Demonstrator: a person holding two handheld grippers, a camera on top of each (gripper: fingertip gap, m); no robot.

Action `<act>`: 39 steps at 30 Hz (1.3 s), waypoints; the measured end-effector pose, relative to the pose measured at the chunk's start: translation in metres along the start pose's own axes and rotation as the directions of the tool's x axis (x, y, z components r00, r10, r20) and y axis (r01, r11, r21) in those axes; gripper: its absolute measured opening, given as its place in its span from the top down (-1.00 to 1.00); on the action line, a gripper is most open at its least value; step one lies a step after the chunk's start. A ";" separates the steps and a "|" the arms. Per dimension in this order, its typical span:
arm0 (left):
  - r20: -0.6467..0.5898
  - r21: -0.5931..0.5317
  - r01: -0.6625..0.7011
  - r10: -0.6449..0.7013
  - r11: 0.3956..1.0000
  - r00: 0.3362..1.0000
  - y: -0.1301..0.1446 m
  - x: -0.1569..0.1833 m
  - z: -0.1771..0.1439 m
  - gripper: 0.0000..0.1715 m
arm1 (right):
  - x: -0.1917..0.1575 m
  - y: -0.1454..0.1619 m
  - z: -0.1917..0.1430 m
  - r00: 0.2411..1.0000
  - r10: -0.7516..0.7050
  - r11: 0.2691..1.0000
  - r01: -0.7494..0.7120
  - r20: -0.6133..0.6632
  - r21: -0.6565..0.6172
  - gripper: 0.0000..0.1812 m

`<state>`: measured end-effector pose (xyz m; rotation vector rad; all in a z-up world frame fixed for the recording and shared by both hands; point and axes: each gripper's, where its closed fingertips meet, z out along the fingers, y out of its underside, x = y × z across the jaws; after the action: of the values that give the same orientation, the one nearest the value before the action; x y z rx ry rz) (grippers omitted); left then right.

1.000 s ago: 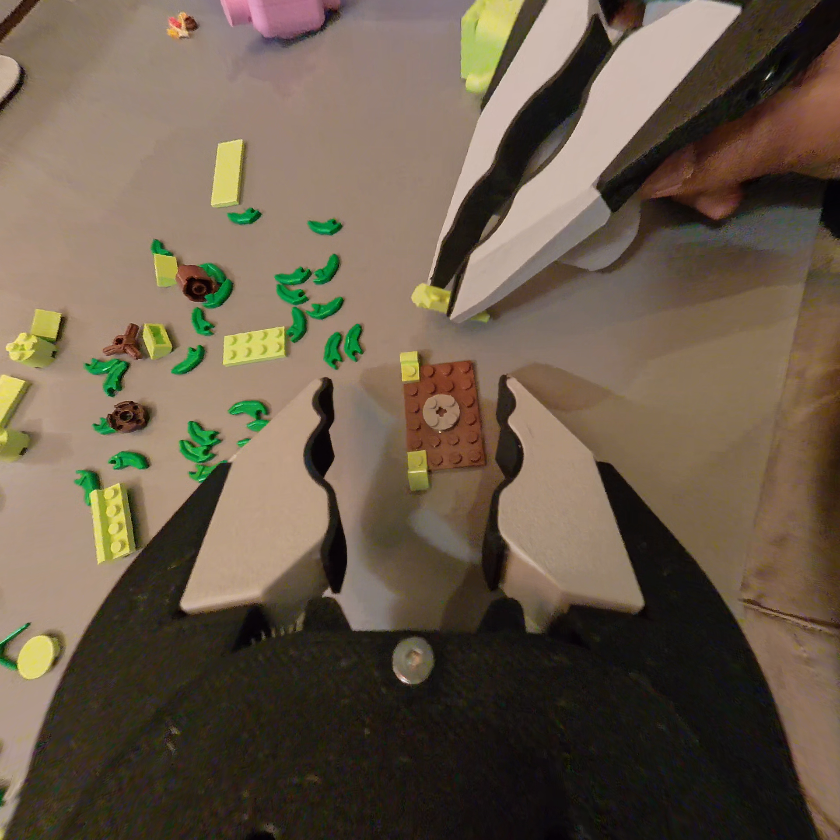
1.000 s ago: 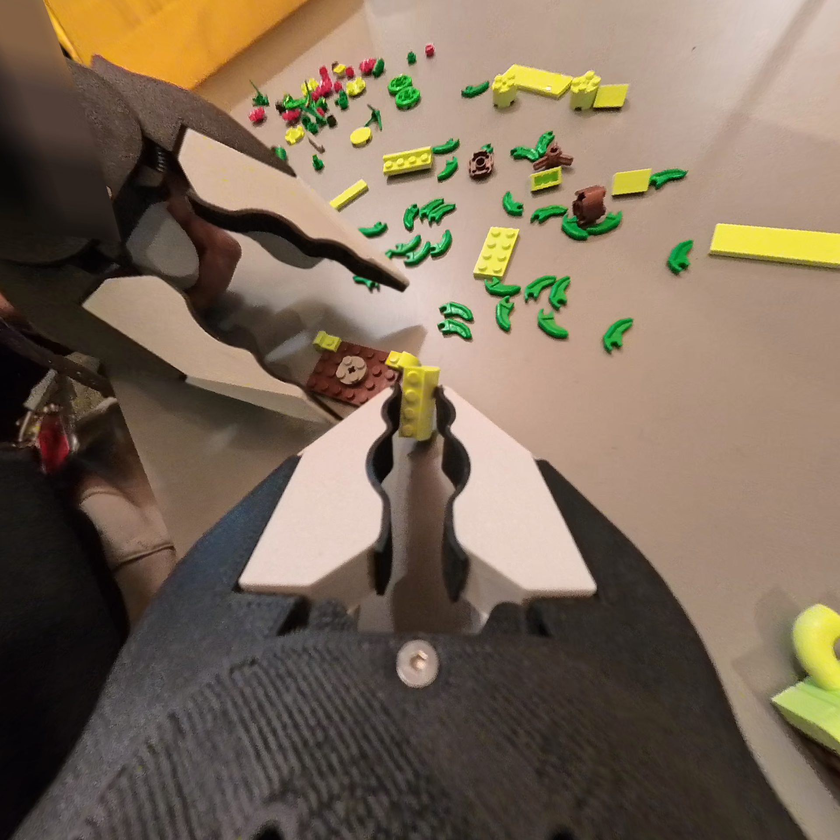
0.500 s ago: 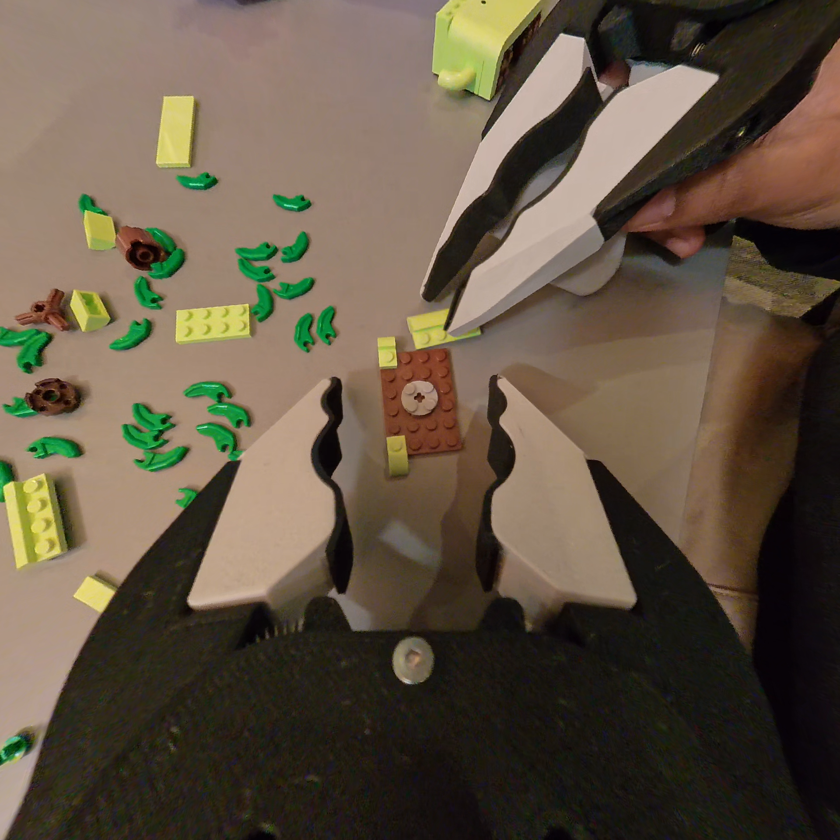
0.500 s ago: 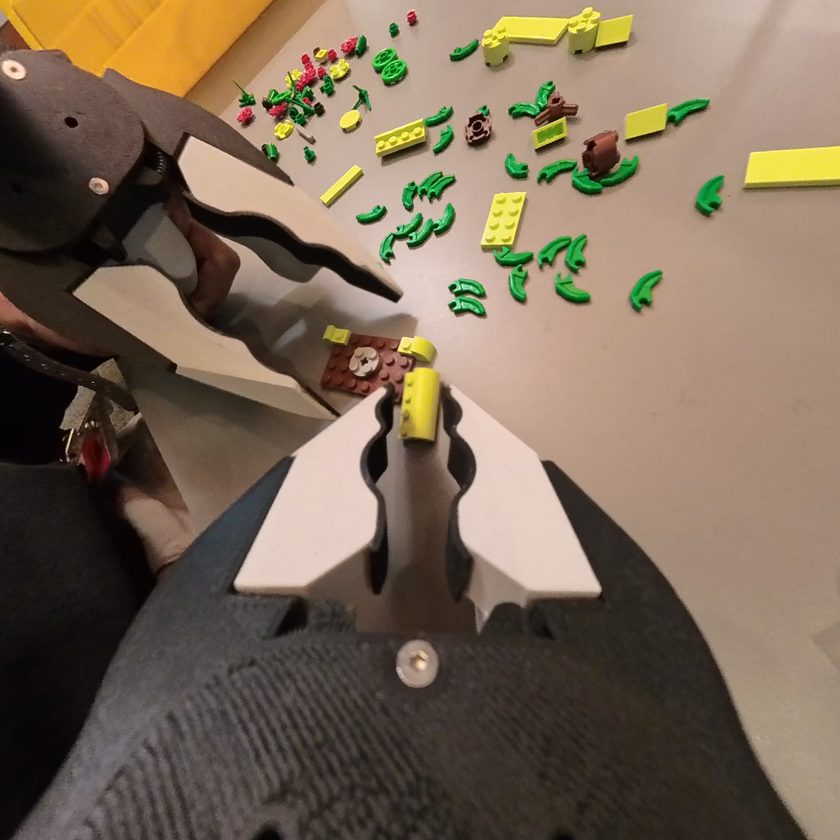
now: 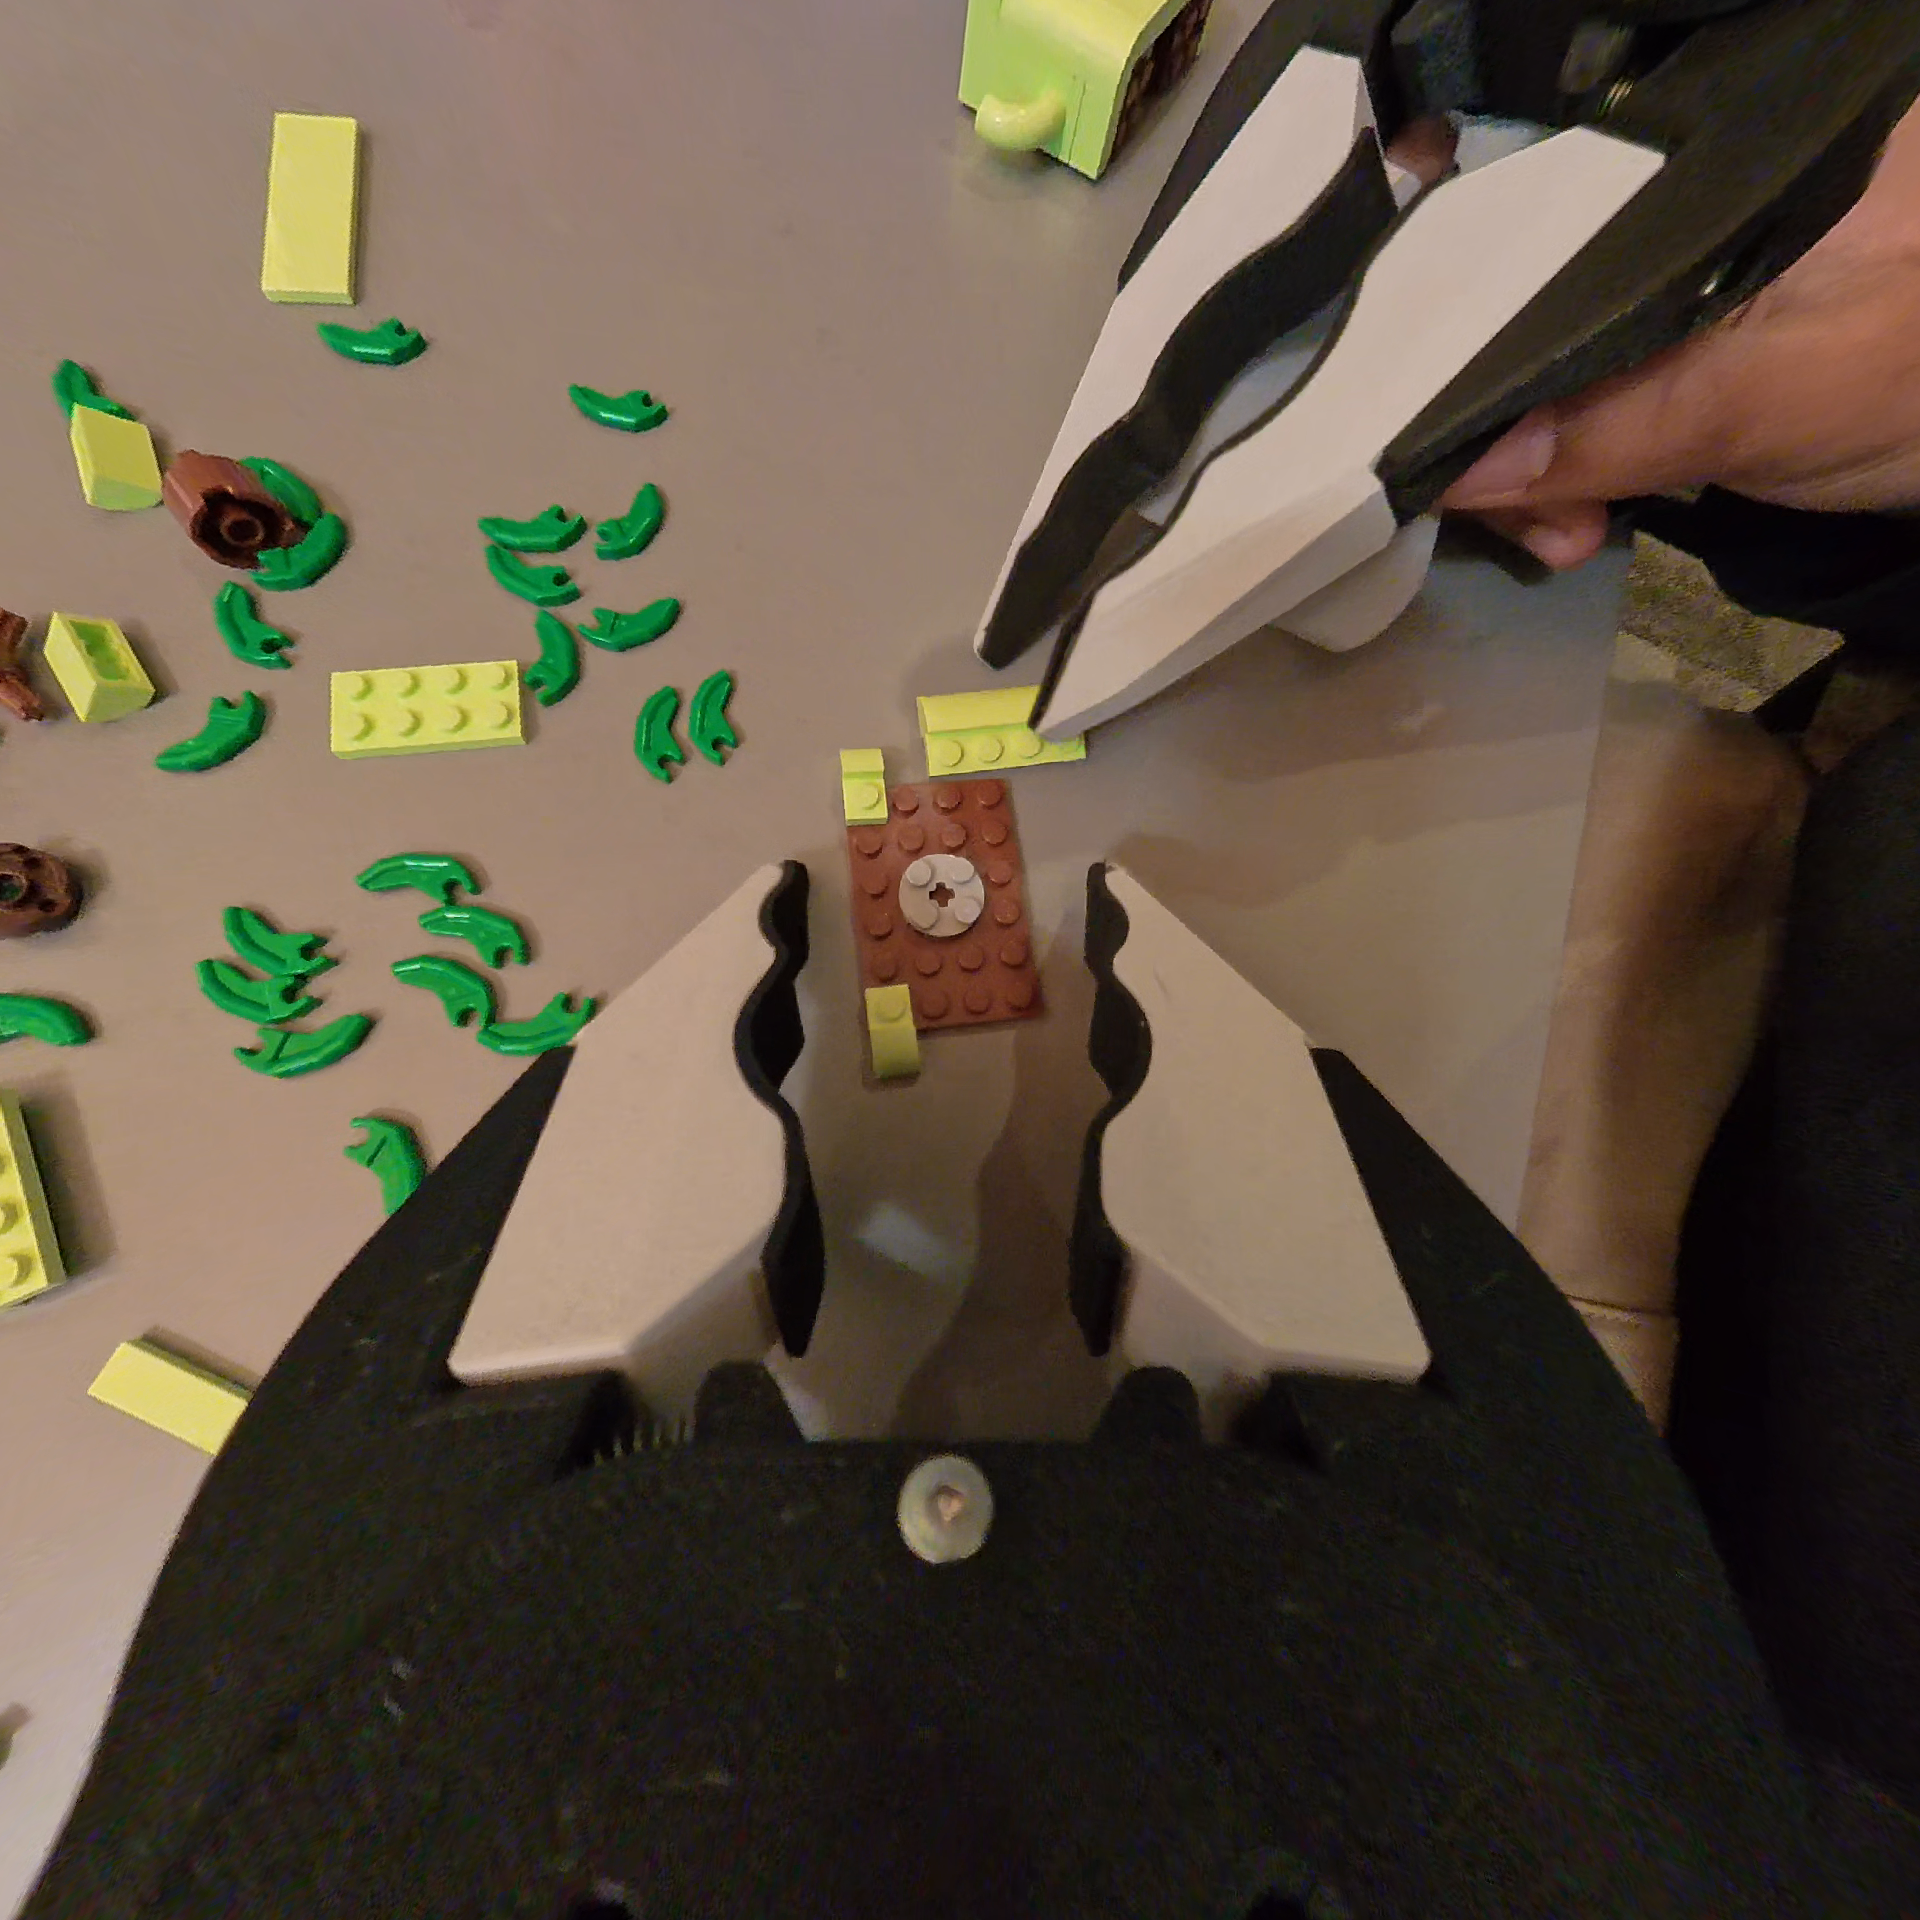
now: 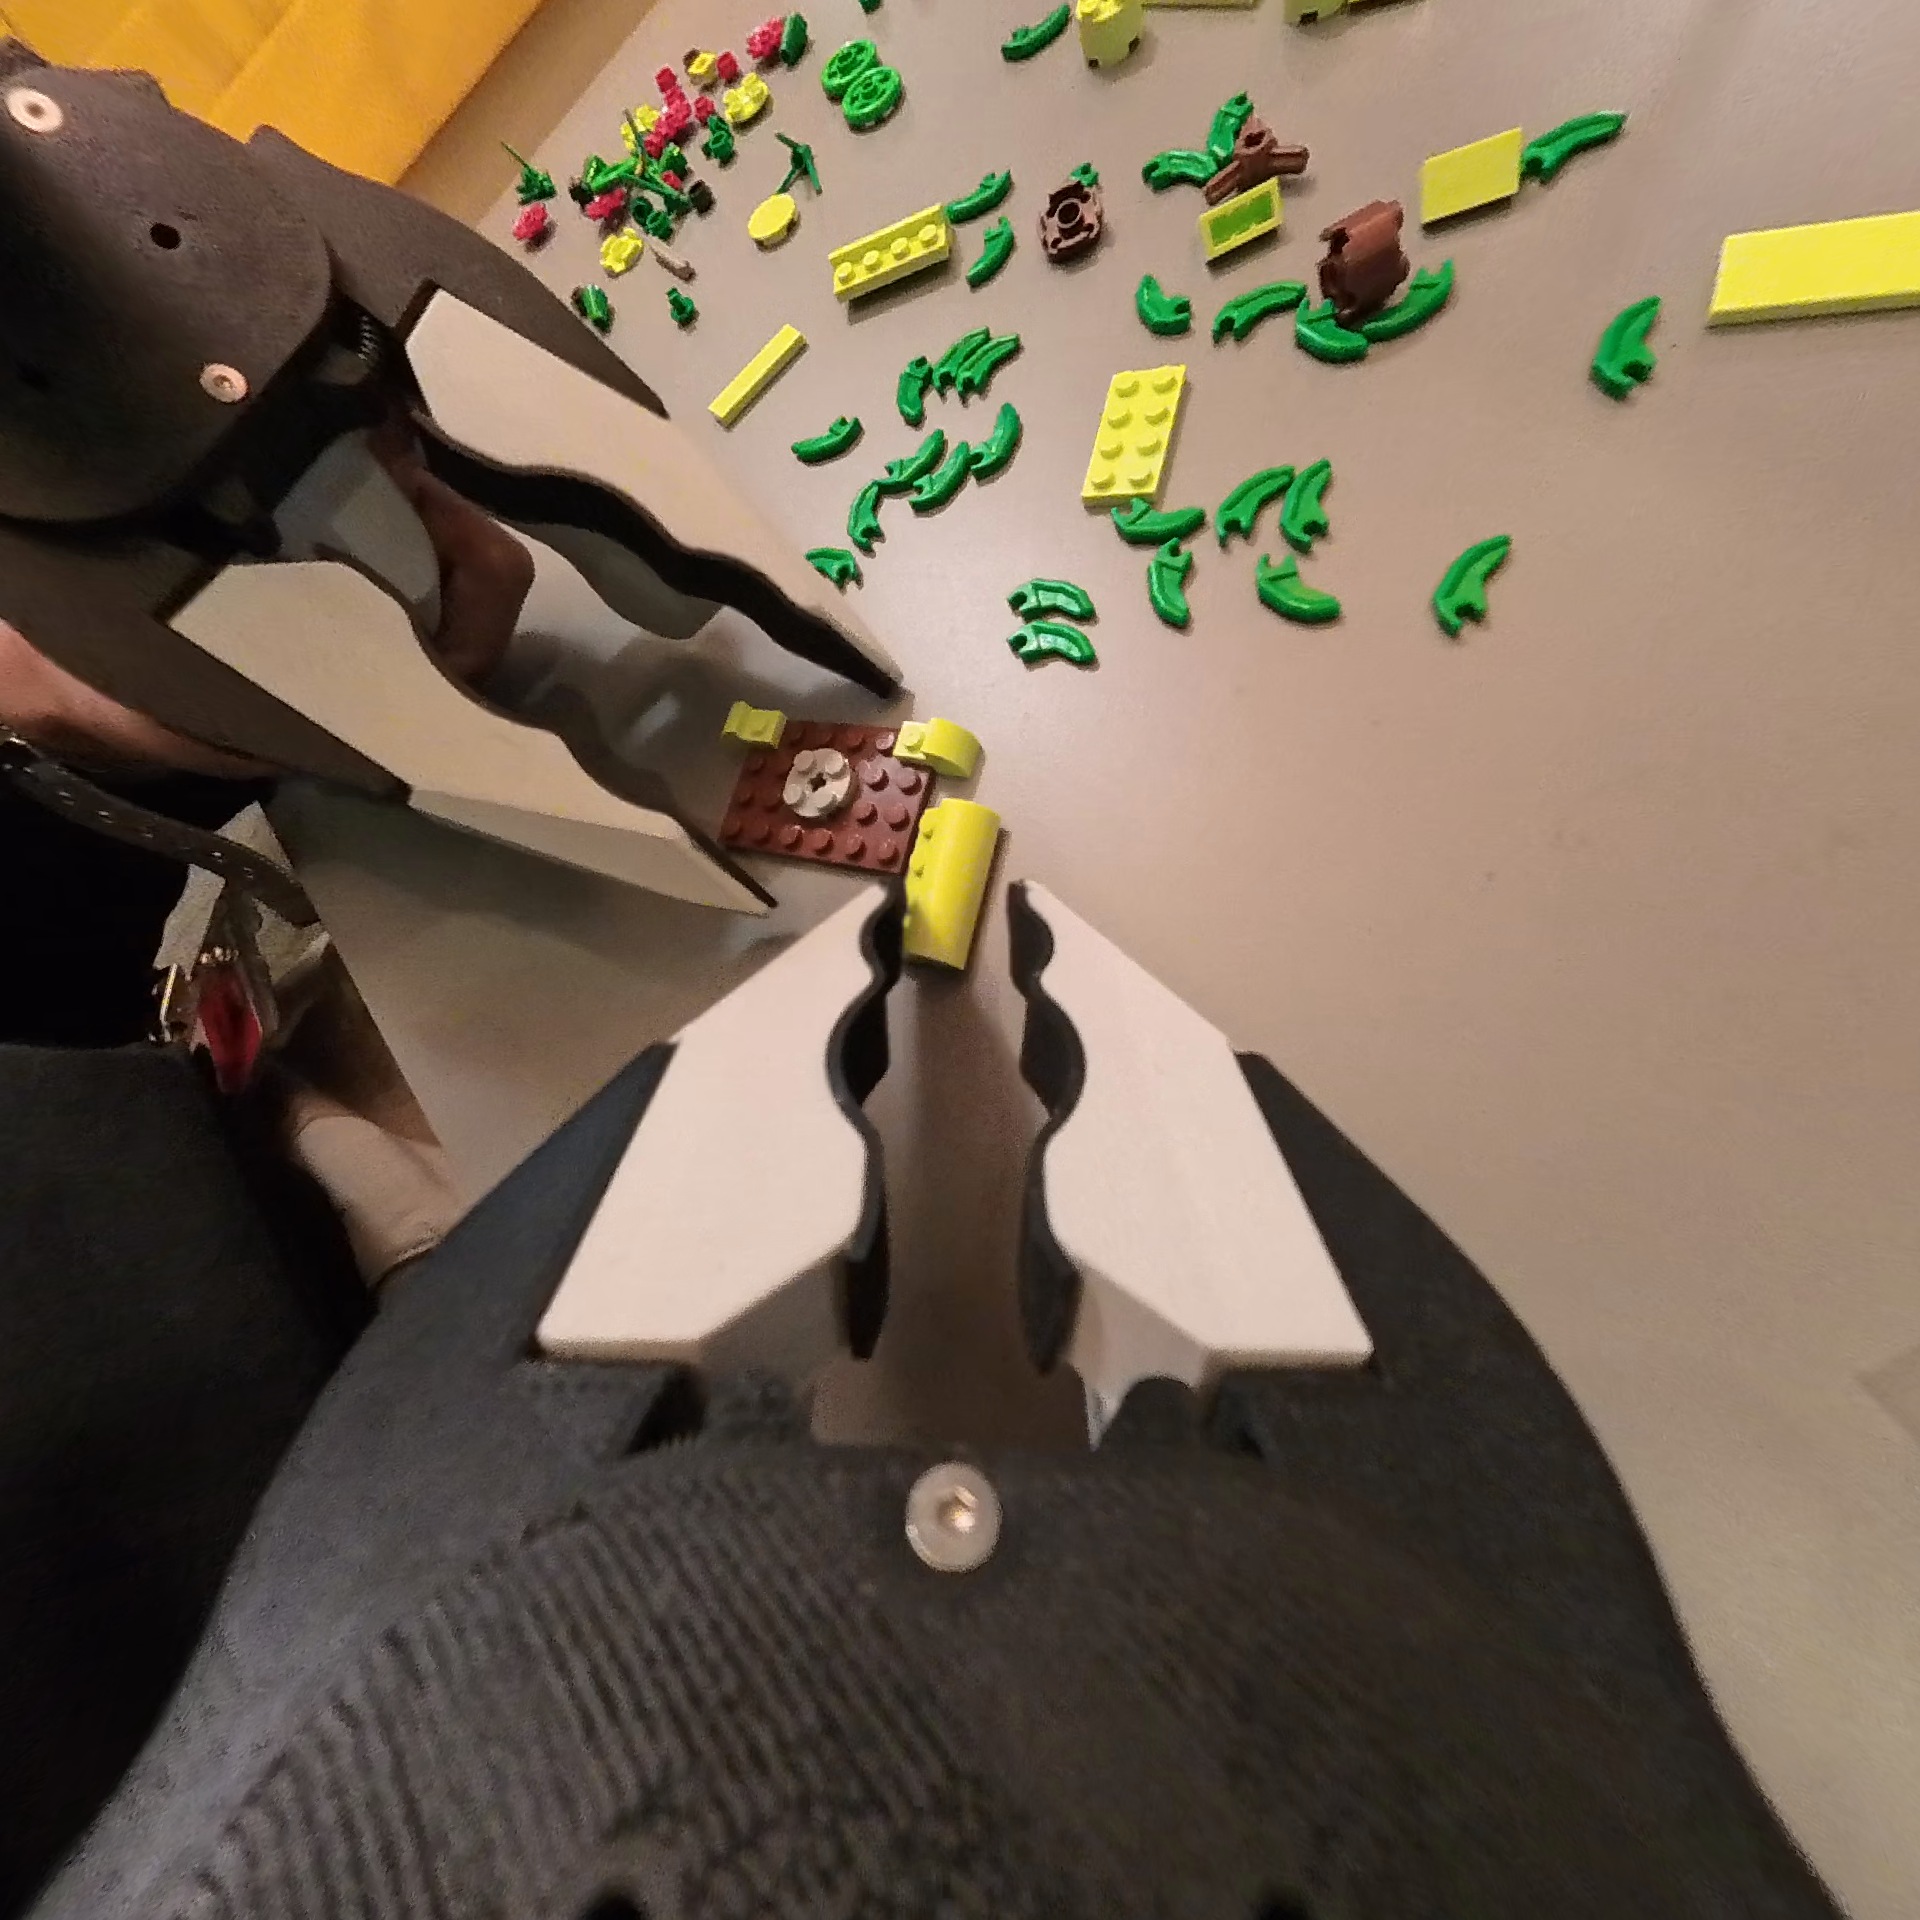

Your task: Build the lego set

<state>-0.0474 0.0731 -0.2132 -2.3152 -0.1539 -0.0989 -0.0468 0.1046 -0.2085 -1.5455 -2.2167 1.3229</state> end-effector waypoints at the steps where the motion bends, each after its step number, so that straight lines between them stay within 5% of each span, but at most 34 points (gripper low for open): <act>1: 0.005 -0.002 -0.008 0.008 1.000 1.000 0.000 0.000 0.000 0.38 | 0.000 0.001 0.000 1.000 -0.001 1.000 0.001 0.000 -0.004 0.83; 11: 0.023 -0.009 -0.028 0.028 1.000 0.999 0.001 0.000 0.001 0.53 | 0.001 -0.006 -0.004 0.999 0.036 0.998 -0.036 0.006 0.049 1.00; 19: 0.024 -0.011 -0.027 0.028 1.000 0.999 0.001 0.000 0.001 0.59 | -0.002 -0.003 -0.002 0.998 0.053 0.998 -0.054 0.026 0.024 0.99; 25: 0.030 -0.012 -0.028 0.029 1.000 0.999 0.002 -0.001 0.001 0.62 | -0.007 0.000 0.002 0.999 0.017 1.000 -0.017 0.038 -0.001 0.76; 39: 0.034 -0.015 -0.035 0.036 0.999 0.999 0.002 -0.001 0.002 0.62 | -0.003 -0.002 0.002 0.996 0.076 0.997 -0.077 0.043 0.006 0.93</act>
<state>-0.0479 0.0730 -0.2158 -2.3334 -0.1298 -0.0420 -0.0477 0.1005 -0.2077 -1.6298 -2.1955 1.3968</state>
